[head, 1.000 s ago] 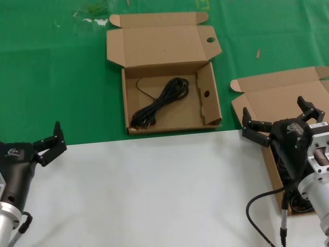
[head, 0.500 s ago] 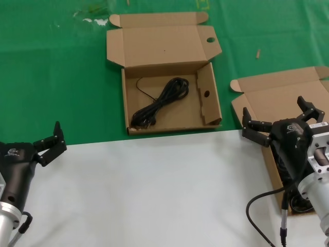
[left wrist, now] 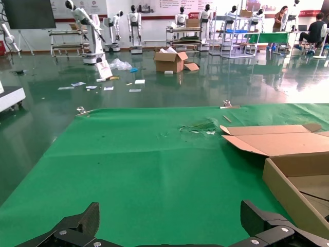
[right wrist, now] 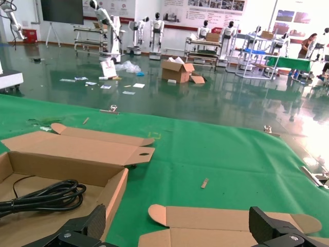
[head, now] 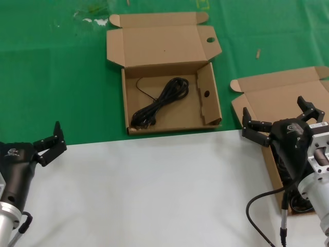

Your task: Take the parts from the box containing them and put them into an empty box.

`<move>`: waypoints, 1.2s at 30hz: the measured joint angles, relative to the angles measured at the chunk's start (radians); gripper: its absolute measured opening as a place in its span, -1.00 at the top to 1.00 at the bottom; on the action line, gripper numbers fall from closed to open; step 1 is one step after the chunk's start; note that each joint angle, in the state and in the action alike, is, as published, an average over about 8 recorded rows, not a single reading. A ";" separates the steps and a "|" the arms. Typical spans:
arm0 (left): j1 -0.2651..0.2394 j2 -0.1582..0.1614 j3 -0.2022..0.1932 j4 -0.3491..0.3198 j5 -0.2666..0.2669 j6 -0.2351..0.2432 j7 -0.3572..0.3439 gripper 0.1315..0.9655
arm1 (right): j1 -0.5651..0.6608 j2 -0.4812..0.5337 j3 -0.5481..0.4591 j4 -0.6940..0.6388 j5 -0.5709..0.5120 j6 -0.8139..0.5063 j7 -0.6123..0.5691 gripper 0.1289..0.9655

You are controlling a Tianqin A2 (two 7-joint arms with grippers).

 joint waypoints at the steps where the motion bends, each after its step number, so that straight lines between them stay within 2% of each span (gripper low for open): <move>1: 0.000 0.000 0.000 0.000 0.000 0.000 0.000 -1.00 | 0.000 0.000 0.000 0.000 0.000 0.000 0.000 -1.00; 36: 0.000 0.000 0.000 0.000 0.000 0.000 0.000 -1.00 | 0.000 0.000 0.000 0.000 0.000 0.000 0.000 -1.00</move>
